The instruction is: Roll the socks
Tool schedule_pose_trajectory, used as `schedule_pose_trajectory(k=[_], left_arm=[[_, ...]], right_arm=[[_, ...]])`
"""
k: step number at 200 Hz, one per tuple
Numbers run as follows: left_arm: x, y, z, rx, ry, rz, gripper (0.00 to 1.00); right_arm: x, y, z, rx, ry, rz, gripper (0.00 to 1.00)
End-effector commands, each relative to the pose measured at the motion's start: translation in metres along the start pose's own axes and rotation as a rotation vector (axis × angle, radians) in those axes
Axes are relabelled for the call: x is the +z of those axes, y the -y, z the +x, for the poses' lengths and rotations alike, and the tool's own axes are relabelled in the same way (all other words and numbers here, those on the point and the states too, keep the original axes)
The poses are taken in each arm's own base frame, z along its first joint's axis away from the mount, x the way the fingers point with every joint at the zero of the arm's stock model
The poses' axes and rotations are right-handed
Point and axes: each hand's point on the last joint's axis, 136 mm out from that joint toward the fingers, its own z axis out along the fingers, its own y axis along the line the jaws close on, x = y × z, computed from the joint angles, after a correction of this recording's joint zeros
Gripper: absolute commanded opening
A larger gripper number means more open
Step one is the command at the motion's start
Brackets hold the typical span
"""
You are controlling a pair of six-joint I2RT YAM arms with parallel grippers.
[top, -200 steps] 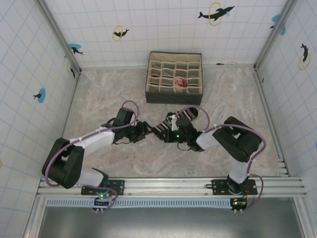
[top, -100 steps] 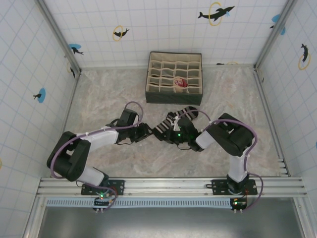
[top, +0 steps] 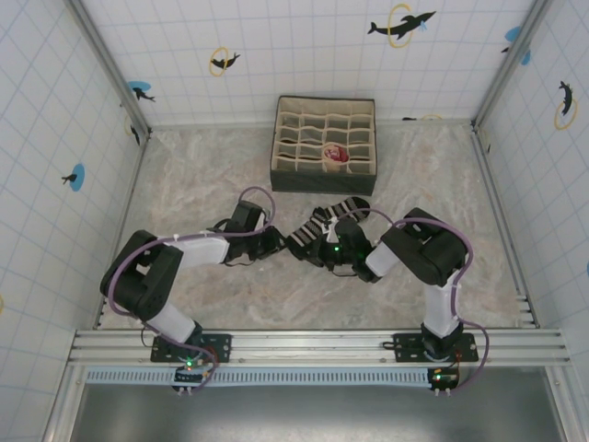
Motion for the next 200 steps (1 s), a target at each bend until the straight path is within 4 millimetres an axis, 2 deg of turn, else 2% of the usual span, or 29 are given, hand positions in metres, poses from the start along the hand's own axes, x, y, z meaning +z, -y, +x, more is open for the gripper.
schedule_pose_trajectory(k=[1,38,70,88,110,122,144,175,200], left_arm=[[0.006,0.004,-0.007,0.039,0.025,0.0,0.39],[0.014,0.005,-0.003,0.049,0.015,0.003,0.38],[0.021,-0.003,0.004,0.04,-0.002,-0.024,0.36],[0.024,-0.008,0.007,0.027,-0.005,-0.04,0.27],[0.027,-0.011,0.008,0.012,-0.014,-0.049,0.23],[0.028,-0.013,0.009,0.004,-0.018,-0.059,0.15],[0.025,-0.011,0.006,0.002,-0.024,-0.084,0.0],[0.016,-0.005,0.0,0.007,-0.039,-0.127,0.0],[0.01,0.003,0.0,0.003,-0.073,-0.134,0.0]], right_arm=[[-0.003,0.027,0.004,0.064,-0.002,0.068,0.0],[-0.003,0.027,0.003,0.08,0.0,0.055,0.0],[-0.004,0.02,0.003,0.086,0.004,0.012,0.0],[-0.005,0.02,0.002,0.09,0.007,0.004,0.0],[-0.007,0.018,0.001,0.09,0.013,-0.002,0.0],[-0.008,0.016,0.001,0.082,0.014,-0.008,0.0],[-0.011,0.014,-0.001,0.046,0.023,0.012,0.14],[-0.018,0.01,-0.004,-0.121,0.03,0.139,0.33],[-0.027,-0.001,-0.013,-0.298,0.075,0.254,0.47]])
